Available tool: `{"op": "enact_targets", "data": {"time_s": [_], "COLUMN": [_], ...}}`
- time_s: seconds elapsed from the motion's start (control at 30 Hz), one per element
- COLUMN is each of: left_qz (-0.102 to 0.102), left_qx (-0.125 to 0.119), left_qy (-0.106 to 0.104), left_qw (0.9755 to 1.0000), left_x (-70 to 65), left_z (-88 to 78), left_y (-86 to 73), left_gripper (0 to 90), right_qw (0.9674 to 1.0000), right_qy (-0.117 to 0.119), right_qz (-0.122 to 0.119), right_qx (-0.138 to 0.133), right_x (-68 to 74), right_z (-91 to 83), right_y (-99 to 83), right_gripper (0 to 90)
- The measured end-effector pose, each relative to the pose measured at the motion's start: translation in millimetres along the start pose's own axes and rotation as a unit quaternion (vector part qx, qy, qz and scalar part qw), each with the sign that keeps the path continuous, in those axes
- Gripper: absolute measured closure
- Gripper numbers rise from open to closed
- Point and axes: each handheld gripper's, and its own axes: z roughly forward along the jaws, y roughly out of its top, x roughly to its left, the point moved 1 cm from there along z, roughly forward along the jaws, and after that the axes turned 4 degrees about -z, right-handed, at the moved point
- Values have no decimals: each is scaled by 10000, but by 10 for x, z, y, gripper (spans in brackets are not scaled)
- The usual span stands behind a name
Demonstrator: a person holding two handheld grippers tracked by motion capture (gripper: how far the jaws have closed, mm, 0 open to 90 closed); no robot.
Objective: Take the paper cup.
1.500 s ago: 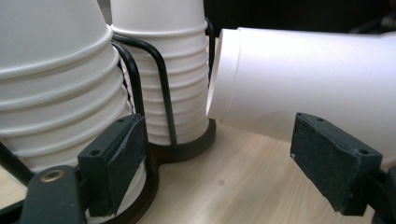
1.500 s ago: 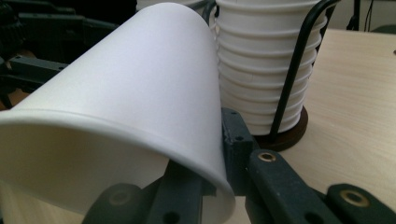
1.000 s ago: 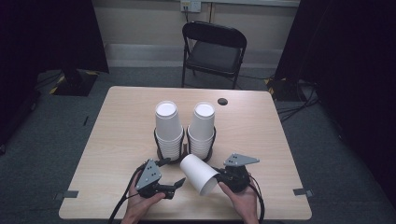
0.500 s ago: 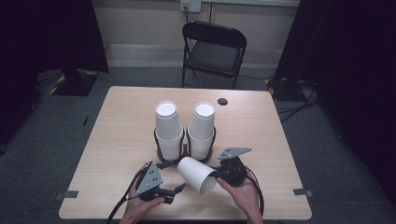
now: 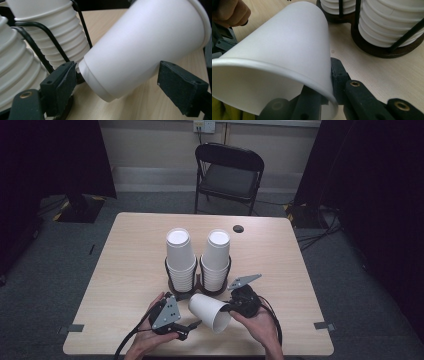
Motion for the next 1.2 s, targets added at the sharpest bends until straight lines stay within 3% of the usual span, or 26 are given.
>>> {"op": "enact_targets", "data": {"time_s": [0.23,0.6,0.63,0.73,0.9,1.1,1.2], "left_qz": [171,465,599,707,781,1064,1096], "left_qx": [147,462,506,580,595,633,570], "left_qy": [-182,-98,-173,-140,-129,-188,-182], "left_qw": [9996,9978,9968,9957,9951,9921,9922], "left_x": [-32,-105,-117,-127,-139,-213,-246], "left_z": [60,227,270,330,366,424,462], "left_y": [65,119,139,151,161,202,229], "left_gripper": [151,36,24,0,0,0,0], "right_qw": [9998,9994,9994,9993,9992,9990,9989], "right_qy": [160,203,193,165,157,248,301], "right_qz": [96,144,126,134,205,193,196], "right_qx": [77,238,274,312,292,332,306], "right_x": [-45,-97,-94,-96,-119,-108,-93], "right_z": [-20,-19,-12,-7,-22,6,19], "right_y": [-19,-12,-6,1,-8,8,40], "right_gripper": [866,867,867,868,868,869,871]}}
